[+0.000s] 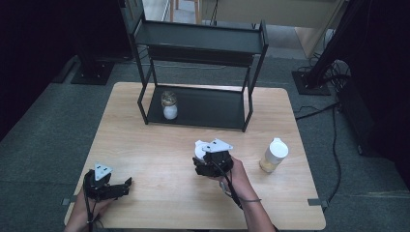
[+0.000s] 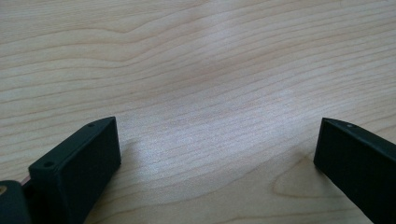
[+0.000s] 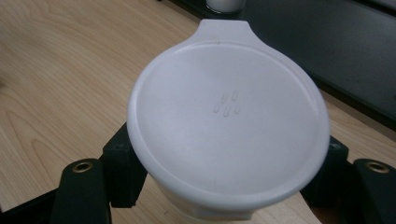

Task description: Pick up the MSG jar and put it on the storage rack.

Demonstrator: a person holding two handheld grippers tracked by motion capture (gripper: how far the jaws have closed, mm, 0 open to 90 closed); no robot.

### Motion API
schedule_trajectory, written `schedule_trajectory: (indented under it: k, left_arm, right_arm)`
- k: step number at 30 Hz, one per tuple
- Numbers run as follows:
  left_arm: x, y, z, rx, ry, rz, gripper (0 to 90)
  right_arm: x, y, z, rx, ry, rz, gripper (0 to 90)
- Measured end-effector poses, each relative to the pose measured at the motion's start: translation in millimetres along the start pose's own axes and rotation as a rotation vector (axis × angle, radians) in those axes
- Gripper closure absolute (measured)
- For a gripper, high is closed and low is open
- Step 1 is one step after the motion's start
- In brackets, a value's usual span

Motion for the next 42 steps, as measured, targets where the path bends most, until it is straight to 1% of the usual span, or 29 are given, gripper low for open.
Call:
schedule_trajectory:
  k: [3, 12, 19, 23, 27, 32, 37, 40, 42]
  left_arm:
    - [-0.2, 0.1, -0.1, 0.0, 0.002, 0.002, 0.6]
    - [-0.2, 0.1, -0.1, 0.001, 0.001, 0.0, 0.6]
    - [-0.4, 0.2, -0.3, 0.002, 0.003, -0.001, 0.6]
    - [-0.5, 0.2, -0.4, 0.002, 0.003, -0.001, 0.6]
    - [-0.4, 0.3, -0.4, 0.004, 0.002, -0.003, 0.6]
    - [-0.5, 0.3, -0.4, 0.004, 0.003, -0.003, 0.6]
    - [-0.1, 0.5, 0.3, 0.007, 0.005, -0.002, 0.6]
    - [0.3, 0.5, 1.3, 0.009, 0.011, 0.013, 0.6]
    - [0.5, 0.7, 1.6, 0.009, 0.011, 0.012, 0.6]
  right_arm:
    - [-0.8, -0.3, -0.5, 0.0, -0.004, 0.008, 30.5]
    - [-7.4, 0.2, -1.6, -0.004, -0.008, 0.01, 30.5]
    - [-20.3, 3.4, -2.7, -0.001, -0.003, 0.002, 30.5]
    - [-27.1, 4.6, -5.9, -0.002, -0.005, -0.011, 30.5]
    - [-33.5, 5.4, -9.4, -0.004, -0.006, -0.017, 30.6]
    - [-43.0, 7.7, -15.6, 0.008, -0.01, -0.011, 30.6]
    - [-52.8, 9.8, -22.6, 0.011, -0.01, -0.019, 30.6]
    - [-59.9, 10.8, -25.7, 0.01, -0.008, -0.02, 30.6]
    - [-65.2, 11.8, -27.4, 0.013, -0.004, -0.02, 30.6]
Point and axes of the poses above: each handheld gripper's, and its own axes: z roughly backward along the jaws, x roughly out of its underside, y roughly to its right, the point moved 9 cm from there along -z, roughly forward along the jaws, and after that the axes turned 15 degrees about -z, right-handed, at the moved point
